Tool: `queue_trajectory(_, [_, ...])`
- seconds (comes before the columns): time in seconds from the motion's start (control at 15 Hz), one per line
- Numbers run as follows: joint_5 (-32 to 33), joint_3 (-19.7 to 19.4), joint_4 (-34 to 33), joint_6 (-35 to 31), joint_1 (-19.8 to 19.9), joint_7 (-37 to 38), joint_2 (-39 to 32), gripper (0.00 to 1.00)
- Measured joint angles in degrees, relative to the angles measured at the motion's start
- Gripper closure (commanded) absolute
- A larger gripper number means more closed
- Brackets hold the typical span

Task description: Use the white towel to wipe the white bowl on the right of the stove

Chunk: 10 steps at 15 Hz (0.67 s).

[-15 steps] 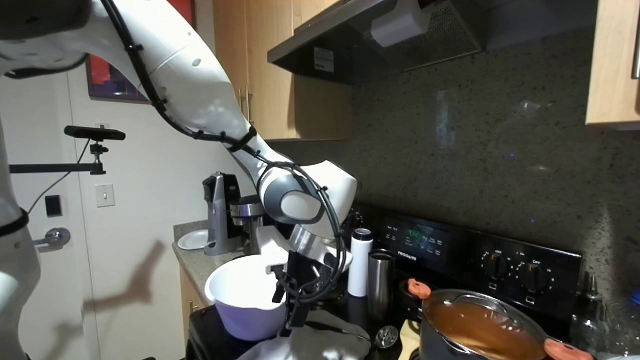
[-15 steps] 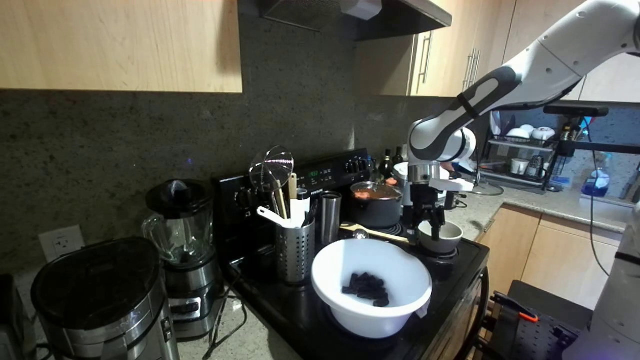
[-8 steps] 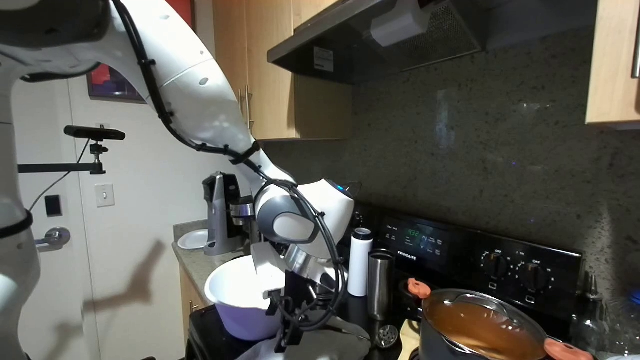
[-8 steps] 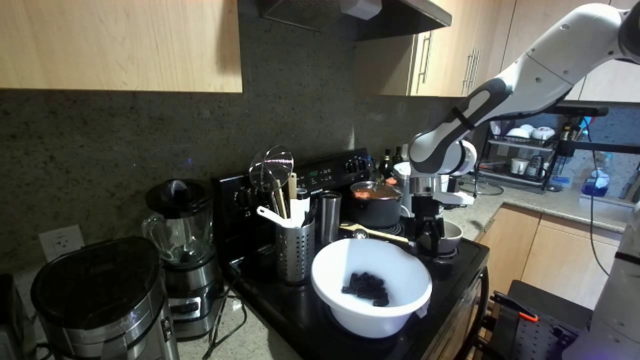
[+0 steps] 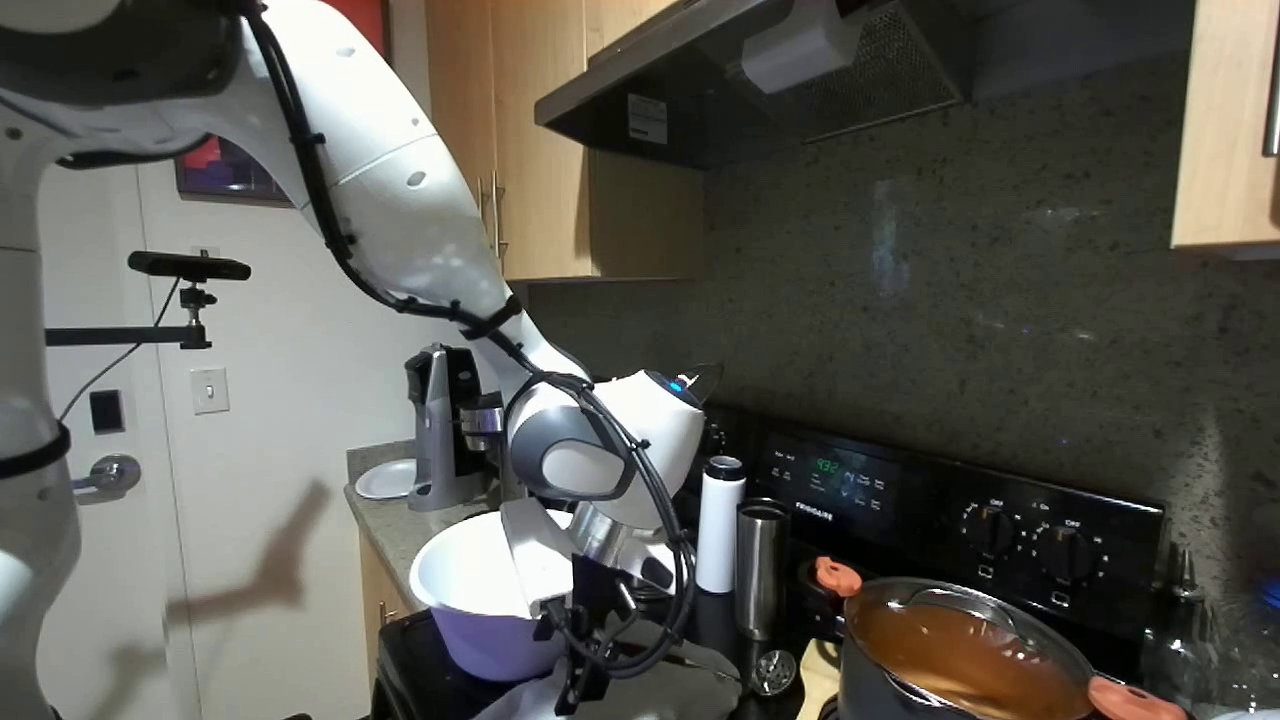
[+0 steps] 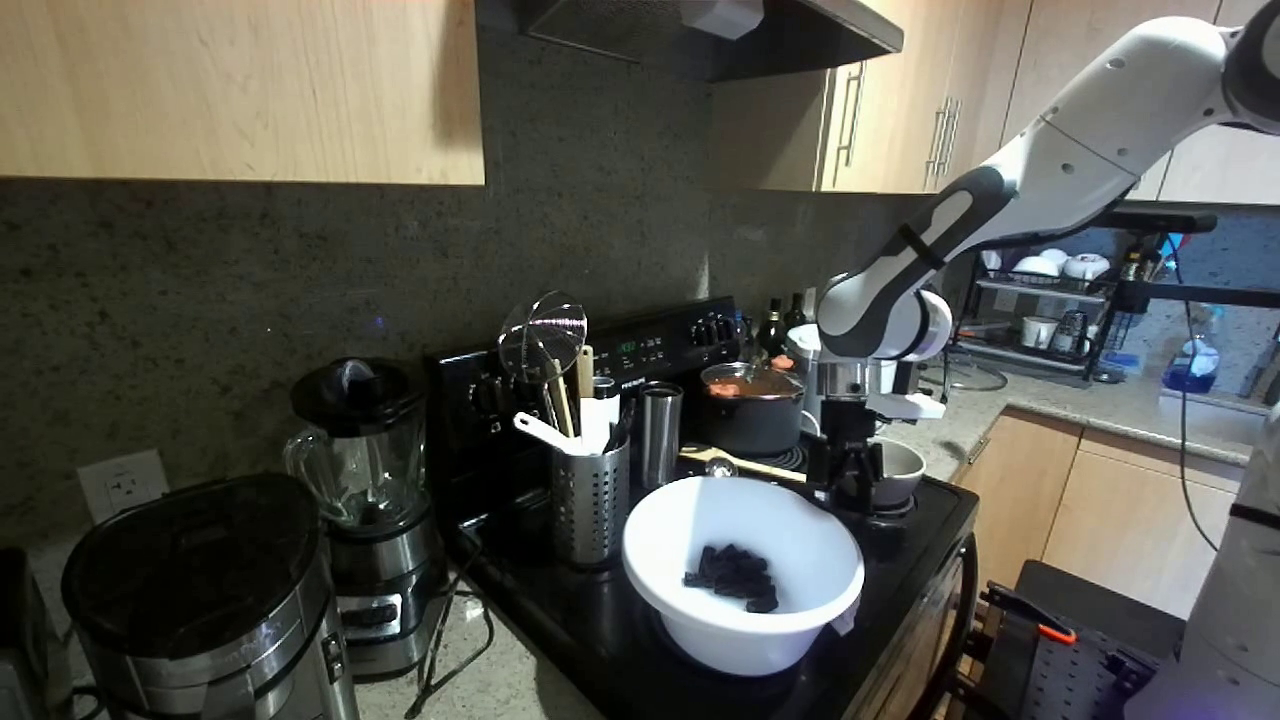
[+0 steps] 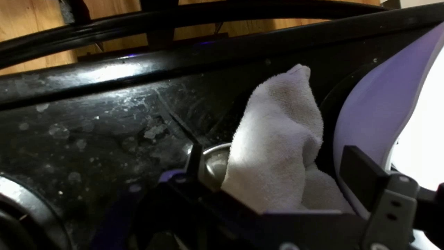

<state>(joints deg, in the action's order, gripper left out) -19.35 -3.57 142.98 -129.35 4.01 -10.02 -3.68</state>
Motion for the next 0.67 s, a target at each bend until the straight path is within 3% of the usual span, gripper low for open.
queue_trajectory(0.53, [-0.98, 0.8, -0.01, -6.04, -0.03, -0.08, -2.59, 0.0])
queue_trajectory(0.6, [-1.21, 1.01, -0.02, -6.63, -0.03, -0.08, -2.85, 0.25])
queue_trajectory(0.67, [-1.36, 1.21, -0.05, -7.18, -0.03, -0.09, -3.09, 0.26])
